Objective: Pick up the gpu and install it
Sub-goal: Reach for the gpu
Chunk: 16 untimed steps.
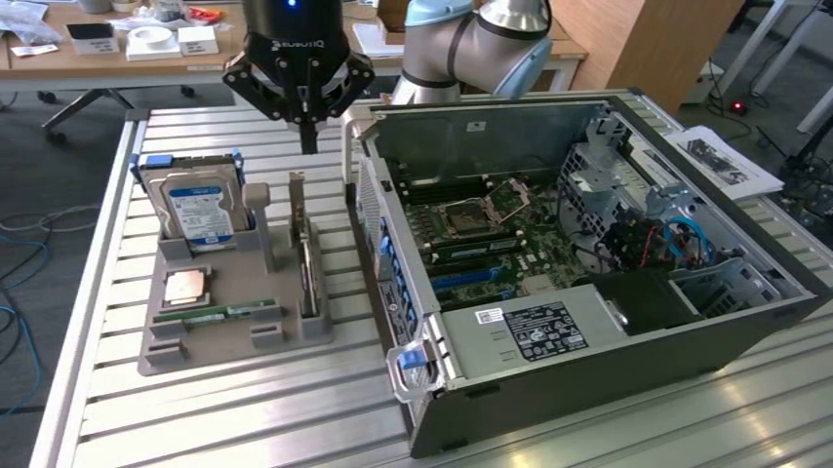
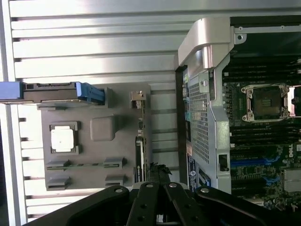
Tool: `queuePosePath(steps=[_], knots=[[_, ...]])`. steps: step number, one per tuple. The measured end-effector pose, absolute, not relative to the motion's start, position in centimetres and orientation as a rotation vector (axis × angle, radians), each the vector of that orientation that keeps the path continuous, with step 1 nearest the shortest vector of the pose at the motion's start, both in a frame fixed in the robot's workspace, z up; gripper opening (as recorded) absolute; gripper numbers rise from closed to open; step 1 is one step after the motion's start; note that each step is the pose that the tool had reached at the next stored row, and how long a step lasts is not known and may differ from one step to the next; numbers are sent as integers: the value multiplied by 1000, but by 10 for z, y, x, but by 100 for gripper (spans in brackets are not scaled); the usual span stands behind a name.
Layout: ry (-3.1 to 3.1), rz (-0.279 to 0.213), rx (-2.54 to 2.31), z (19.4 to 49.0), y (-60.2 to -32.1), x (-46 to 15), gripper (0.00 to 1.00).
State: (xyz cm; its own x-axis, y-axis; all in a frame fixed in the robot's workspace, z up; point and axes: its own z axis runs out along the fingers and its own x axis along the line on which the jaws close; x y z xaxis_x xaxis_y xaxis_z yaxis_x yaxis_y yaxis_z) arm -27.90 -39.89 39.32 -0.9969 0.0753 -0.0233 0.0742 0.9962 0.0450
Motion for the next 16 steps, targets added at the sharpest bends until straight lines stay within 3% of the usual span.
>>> queuePosePath(steps=[16], knots=[[3114, 69, 117, 393, -399, -283, 11]])
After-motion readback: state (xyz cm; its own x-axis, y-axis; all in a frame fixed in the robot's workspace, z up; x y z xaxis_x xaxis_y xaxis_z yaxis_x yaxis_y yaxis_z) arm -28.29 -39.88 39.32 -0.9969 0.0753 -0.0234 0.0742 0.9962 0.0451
